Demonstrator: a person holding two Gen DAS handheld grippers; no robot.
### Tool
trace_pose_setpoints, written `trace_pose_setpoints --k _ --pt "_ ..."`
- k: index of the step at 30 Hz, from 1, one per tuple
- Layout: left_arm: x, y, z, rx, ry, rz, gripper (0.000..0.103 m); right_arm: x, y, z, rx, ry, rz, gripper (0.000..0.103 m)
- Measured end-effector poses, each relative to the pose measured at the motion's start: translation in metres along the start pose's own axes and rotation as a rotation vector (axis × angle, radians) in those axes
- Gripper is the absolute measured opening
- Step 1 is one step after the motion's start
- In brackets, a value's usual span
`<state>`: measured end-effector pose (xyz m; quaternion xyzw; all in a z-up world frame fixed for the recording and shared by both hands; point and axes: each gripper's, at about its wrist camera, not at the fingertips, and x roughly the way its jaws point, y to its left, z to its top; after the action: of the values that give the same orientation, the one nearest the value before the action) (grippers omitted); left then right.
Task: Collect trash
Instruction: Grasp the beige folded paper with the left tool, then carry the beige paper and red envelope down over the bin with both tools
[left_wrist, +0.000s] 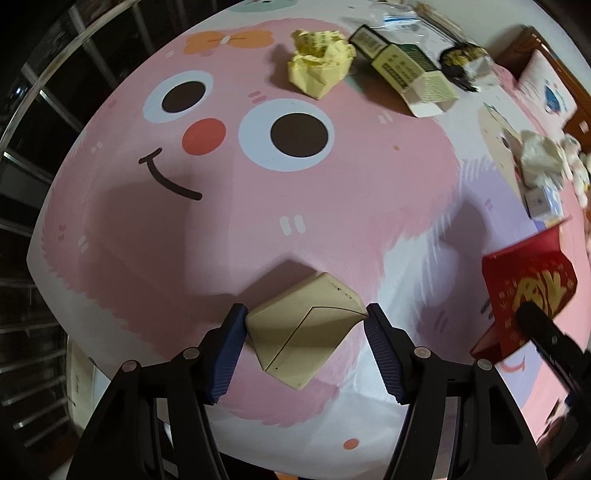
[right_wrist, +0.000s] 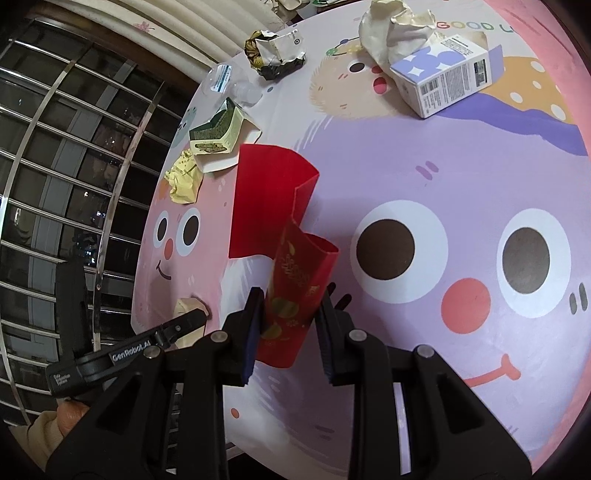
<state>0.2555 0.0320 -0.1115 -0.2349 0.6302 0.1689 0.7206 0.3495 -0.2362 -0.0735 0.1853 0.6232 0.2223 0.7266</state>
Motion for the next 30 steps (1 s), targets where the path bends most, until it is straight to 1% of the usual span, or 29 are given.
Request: trace_pose_setpoints --k 5,9,15,21,24,25,28,30 --pt "-0.010 0.003 -0.010 0.097 -0.033 -0.035 0.064 0.000 0.008 -0.011 -0.007 0.000 -0.006 0.025" --pt "-0.022 0.005 -0.018 0.184 -0.063 -0.070 0.064 -0.004 0.020 -0.028 -0.018 -0.015 -0.017 0.025" --pt "-0.050 0.018 -0.034 0.334 -0.113 -0.135 0.065 -0.011 0.044 -0.073 0.005 -0.055 -0.046 0.025" --pt "-0.080 0.044 -0.062 0.519 -0.143 -0.215 0.065 -0.021 0.081 -0.144 0.058 -0.149 -0.097 0.025" --pt "-0.090 0.064 -0.081 0.604 -0.135 -0.259 0.065 -0.026 0.098 -0.187 0.101 -0.206 -0.129 0.025" --pt "-0.092 0.069 -0.088 0.628 -0.130 -0.272 0.065 -0.028 0.105 -0.206 0.121 -0.226 -0.144 0.025" --pt "-0.095 0.087 -0.110 0.699 -0.115 -0.308 0.065 -0.029 0.118 -0.251 0.154 -0.254 -0.173 0.025" --pt "-0.095 0.097 -0.126 0.734 -0.094 -0.323 0.065 -0.029 0.122 -0.274 0.182 -0.262 -0.181 0.025"
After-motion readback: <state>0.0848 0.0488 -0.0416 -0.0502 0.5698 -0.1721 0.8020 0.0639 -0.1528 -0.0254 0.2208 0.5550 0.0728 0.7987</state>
